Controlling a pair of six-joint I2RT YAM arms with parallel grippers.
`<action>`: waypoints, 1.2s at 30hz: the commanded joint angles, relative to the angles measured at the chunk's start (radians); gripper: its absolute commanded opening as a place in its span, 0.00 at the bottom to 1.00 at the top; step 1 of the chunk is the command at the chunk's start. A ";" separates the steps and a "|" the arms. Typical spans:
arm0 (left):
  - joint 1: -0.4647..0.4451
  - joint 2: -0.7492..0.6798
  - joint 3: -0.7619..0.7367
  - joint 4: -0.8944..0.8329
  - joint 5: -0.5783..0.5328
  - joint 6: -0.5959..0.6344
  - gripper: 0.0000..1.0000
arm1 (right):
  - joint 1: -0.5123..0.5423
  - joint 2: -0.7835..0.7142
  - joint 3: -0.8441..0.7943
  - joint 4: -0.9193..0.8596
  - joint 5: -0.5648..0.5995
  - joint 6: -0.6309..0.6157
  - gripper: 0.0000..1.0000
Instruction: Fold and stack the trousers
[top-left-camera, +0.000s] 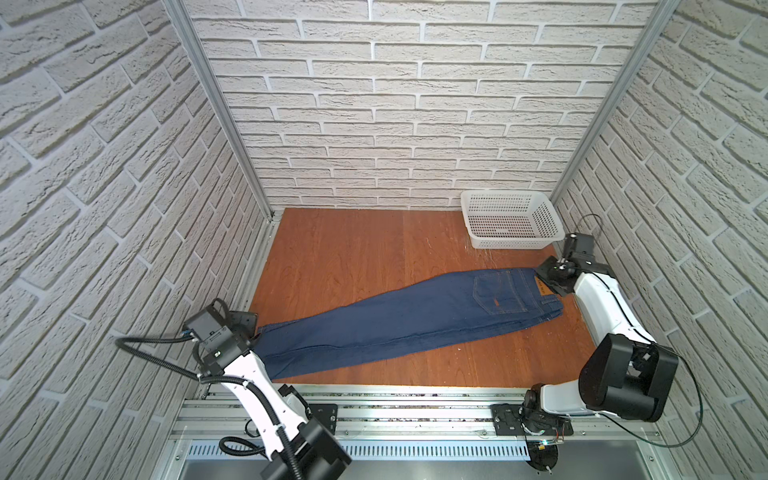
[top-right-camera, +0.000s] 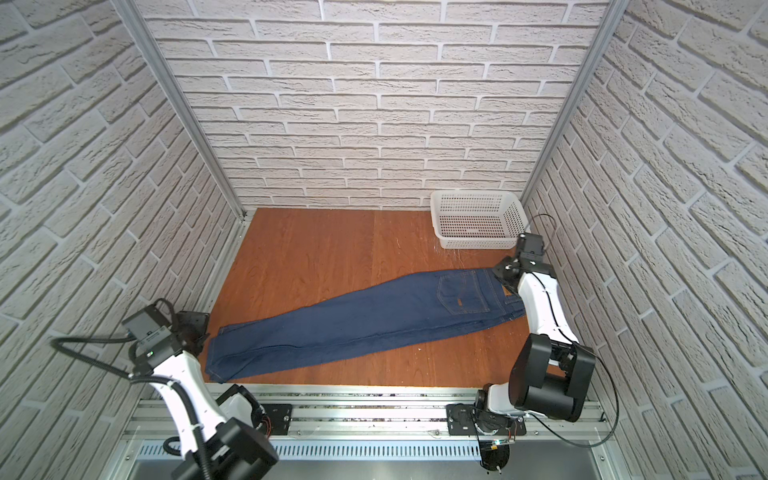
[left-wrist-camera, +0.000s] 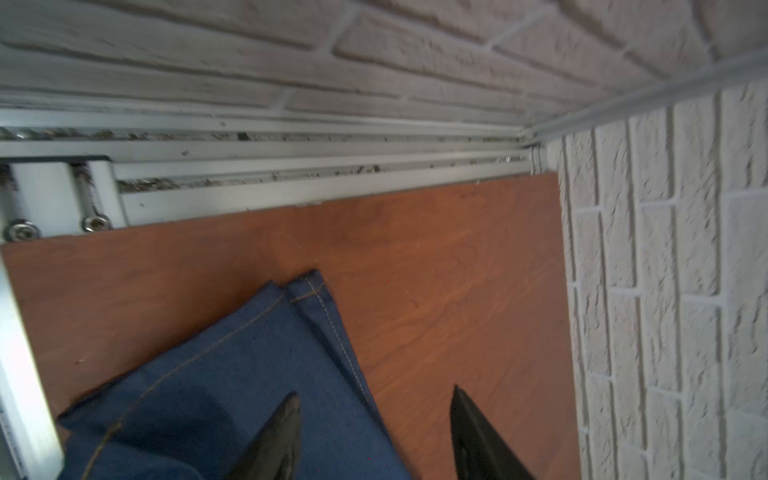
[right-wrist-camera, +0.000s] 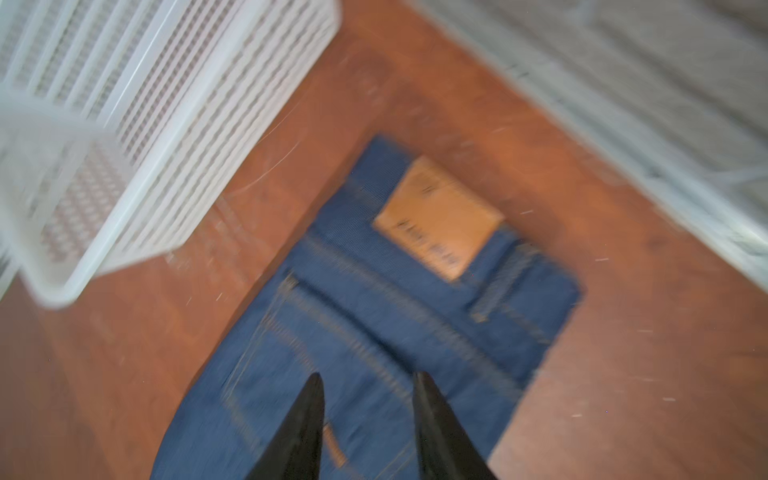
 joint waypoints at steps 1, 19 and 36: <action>-0.175 0.045 0.011 0.038 -0.038 -0.028 0.52 | 0.097 0.066 0.015 -0.032 -0.052 0.030 0.35; -0.566 0.282 -0.238 0.177 -0.169 -0.162 0.24 | 0.186 0.310 -0.011 -0.095 0.008 0.084 0.27; -0.586 0.761 0.086 0.362 -0.235 0.077 0.17 | 0.040 0.276 -0.153 -0.128 0.108 0.207 0.25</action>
